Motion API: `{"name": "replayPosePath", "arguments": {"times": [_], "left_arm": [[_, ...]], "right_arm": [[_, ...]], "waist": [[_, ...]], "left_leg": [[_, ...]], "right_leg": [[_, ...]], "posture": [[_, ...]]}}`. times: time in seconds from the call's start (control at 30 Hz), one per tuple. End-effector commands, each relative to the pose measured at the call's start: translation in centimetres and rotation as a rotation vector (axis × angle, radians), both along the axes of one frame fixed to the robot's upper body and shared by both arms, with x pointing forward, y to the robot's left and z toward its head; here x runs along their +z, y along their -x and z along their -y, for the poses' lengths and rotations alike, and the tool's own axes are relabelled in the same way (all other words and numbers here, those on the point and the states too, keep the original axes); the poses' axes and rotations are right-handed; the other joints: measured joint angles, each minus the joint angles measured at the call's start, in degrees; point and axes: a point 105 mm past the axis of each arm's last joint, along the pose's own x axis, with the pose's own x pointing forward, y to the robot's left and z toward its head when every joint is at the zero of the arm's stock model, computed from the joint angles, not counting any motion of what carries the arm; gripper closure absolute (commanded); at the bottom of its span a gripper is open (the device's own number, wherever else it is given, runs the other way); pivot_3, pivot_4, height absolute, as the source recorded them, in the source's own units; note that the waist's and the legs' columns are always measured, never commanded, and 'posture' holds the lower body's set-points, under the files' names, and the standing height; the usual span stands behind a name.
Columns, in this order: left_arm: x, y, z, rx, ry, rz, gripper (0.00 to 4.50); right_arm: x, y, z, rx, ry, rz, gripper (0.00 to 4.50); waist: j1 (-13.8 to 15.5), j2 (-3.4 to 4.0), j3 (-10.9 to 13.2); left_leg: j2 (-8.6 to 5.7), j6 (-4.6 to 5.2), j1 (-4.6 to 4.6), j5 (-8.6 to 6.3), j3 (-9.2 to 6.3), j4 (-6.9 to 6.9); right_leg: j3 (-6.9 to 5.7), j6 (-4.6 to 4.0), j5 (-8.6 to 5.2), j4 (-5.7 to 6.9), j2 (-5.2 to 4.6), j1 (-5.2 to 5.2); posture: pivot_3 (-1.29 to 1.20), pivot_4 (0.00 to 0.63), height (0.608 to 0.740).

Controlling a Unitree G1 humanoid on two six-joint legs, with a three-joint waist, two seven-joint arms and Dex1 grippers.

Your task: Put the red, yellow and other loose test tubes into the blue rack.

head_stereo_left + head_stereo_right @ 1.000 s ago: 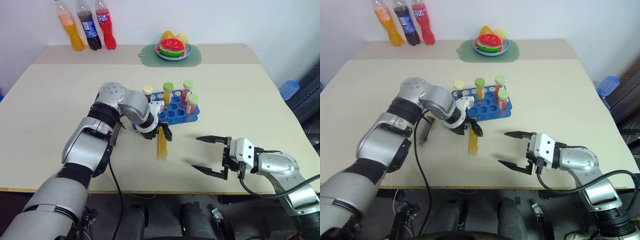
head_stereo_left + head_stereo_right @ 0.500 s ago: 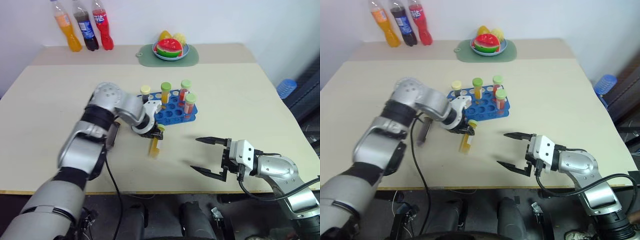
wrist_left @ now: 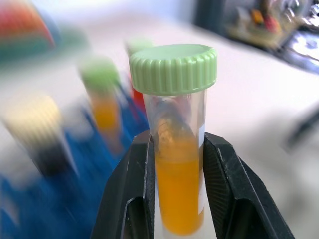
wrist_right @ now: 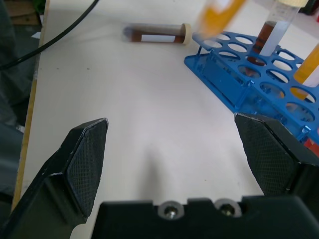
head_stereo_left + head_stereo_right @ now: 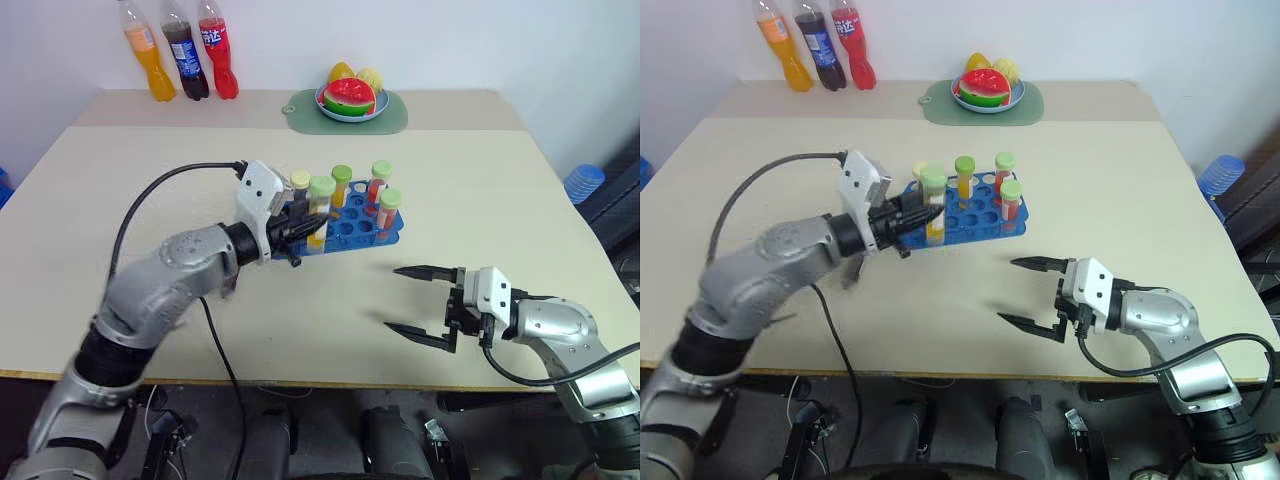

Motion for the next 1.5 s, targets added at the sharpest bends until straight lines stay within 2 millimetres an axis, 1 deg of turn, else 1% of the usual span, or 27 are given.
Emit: {"name": "replayPosePath", "arguments": {"times": [0.03, 0.07, 0.1, 0.17, 0.3, 0.37, 0.43, 0.57, 0.83, 1.13, 1.3, 1.37, 1.4, 1.5], "left_arm": [[0.0, -0.3, 1.4, 0.029, -0.068, 0.289, 3.64], [-0.4, -0.3, 2.0, 0.012, -0.082, 0.323, 3.64], [-0.6, -0.5, 2.5, 0.019, -0.057, 0.34, 3.64], [-1.1, -1.3, 3.5, 0.039, -0.027, 0.351, 3.64], [-2.3, -2.3, 4.6, 0.046, 0.038, 0.319, 3.64], [-3.1, -2.9, 4.9, 0.057, 0.052, 0.293, 3.64], [-4.3, -3.7, 5.1, 0.077, 0.047, 0.255, 3.64], [-5.9, -4.1, 5.0, 0.081, 0.029, 0.227, 3.64], [-6.2, -3.8, 4.4, 0.065, 0.027, 0.216, 3.64], [-6.8, -2.9, 4.9, 0.024, 0.031, 0.191, 3.64], [-7.3, -3.1, 5.5, 0.009, 0.041, 0.158, 3.64], [-6.4, -3.2, 5.4, -0.016, 0.11, 0.13, 2.65], [-6.1, -3.2, 5.4, -0.024, 0.126, 0.13, 2.32], [-4.8, -3.4, 4.7, 0.018, 0.158, 0.159, 0.76]], "right_arm": [[1.0, -0.2, 0.5, 0.005, 0.0, 0.016, 0.0], [1.0, -0.2, 0.7, 0.004, 0.002, 0.012, 0.0], [1.0, -0.2, 0.8, 0.002, 0.009, 0.007, 0.0], [0.9, 0.0, 1.1, -0.006, 0.022, -0.006, 0.0], [0.8, 0.4, 1.9, -0.035, 0.031, -0.022, 0.0], [0.9, 0.7, 2.4, -0.056, 0.028, -0.031, 0.0], [0.8, 1.0, 2.8, -0.083, 0.033, -0.034, 0.0], [0.9, 1.5, 3.2, -0.119, 0.027, -0.034, 0.0], [0.9, 1.8, 3.5, -0.163, 0.016, -0.025, 0.0], [0.8, 1.5, 3.3, -0.168, 0.009, -0.02, 0.0], [0.8, 1.4, 3.2, -0.165, 0.006, -0.018, 0.0], [0.8, 1.4, 3.1, -0.162, 0.004, -0.017, 0.0], [0.8, 1.3, 3.1, -0.161, 0.004, -0.016, 0.0], [0.8, 1.2, 3.0, -0.163, -0.003, -0.016, 0.0]], "waist": [[0.0, 0.0, 0.0], [0.0, -0.01, 0.0], [0.0, -0.01, 0.0], [0.0, 0.0, 0.0], [-0.1, -0.01, 0.0], [-0.1, 0.0, 0.0], [-0.1, 0.0, 0.0], [-0.2, 0.04, 0.0], [-0.1, 0.04, 0.0], [-0.1, 0.04, 0.0], [-0.1, 0.04, 0.0], [-0.1, 0.04, 0.0], [-0.1, 0.04, 0.0], [-0.1, 0.03, 0.0]], "left_leg": [[0.0, 0.03, -0.01, -0.02, 0.0, 0.01], [0.0, 0.21, -0.01, -0.12, 0.0, 0.02], [0.0, 0.25, -0.01, -0.14, 0.0, 0.02], [0.0, 0.31, 0.0, -0.17, 0.01, 0.04], [0.0, 0.39, 0.0, -0.22, -0.03, 0.11], [0.0, 0.41, 0.0, -0.23, -0.02, 0.12], [0.0, 0.44, 0.0, -0.24, -0.02, 0.2], [0.0, 0.51, 0.04, -0.29, -0.04, 0.35], [0.0, 0.65, 0.04, -0.37, -0.09, 0.63], [0.0, 0.69, 0.04, -0.4, -0.12, 0.67], [0.0, 0.69, 0.04, -0.4, -0.12, 0.68], [0.0, 0.69, 0.03, -0.4, -0.12, 0.69], [0.0, 0.69, 0.02, -0.4, -0.12, 0.69], [0.0, 0.7, 0.01, -0.4, -0.12, 0.69]], "right_leg": [[0.0, 0.01, 0.01, -0.01, 0.0, 0.0], [0.0, 0.02, 0.01, -0.01, 0.0, 0.0], [-0.01, 0.03, 0.02, -0.01, 0.0, 0.0], [-0.01, 0.04, 0.02, 0.02, 0.0, 0.0], [-0.05, 0.08, 0.03, 0.09, 0.0, 0.01], [-0.05, 0.08, 0.03, 0.13, 0.0, 0.0], [-0.06, 0.09, 0.04, 0.18, 0.0, 0.0], [-0.08, 0.1, 0.04, 0.22, 0.02, 0.11], [-0.12, 0.15, 0.06, 0.23, 0.02, 0.27], [-0.14, 0.16, 0.06, 0.23, 0.03, 0.29], [-0.15, 0.16, 0.06, 0.22, 0.03, 0.3], [-0.15, 0.17, 0.06, 0.21, 0.03, 0.3], [-0.15, 0.16, 0.06, 0.21, 0.03, 0.3], [-0.15, 0.17, 0.06, 0.21, 0.02, 0.3]], "posture": [[0.0, 0.15, 0.74], [0.0, 0.15, 0.74], [0.0, 0.15, 0.74], [0.0, 0.15, 0.74], [0.0, 0.15, 0.74], [0.0, 0.15, 0.74], [0.0, 0.15, 0.74], [0.0, 0.15, 0.74], [0.0, 0.15, 0.74], [0.0, 0.15, 0.74], [0.0, 0.15, 0.74], [0.0, 0.15, 0.74], [0.0, 0.15, 0.74], [0.0, 0.15, 0.74]]}}
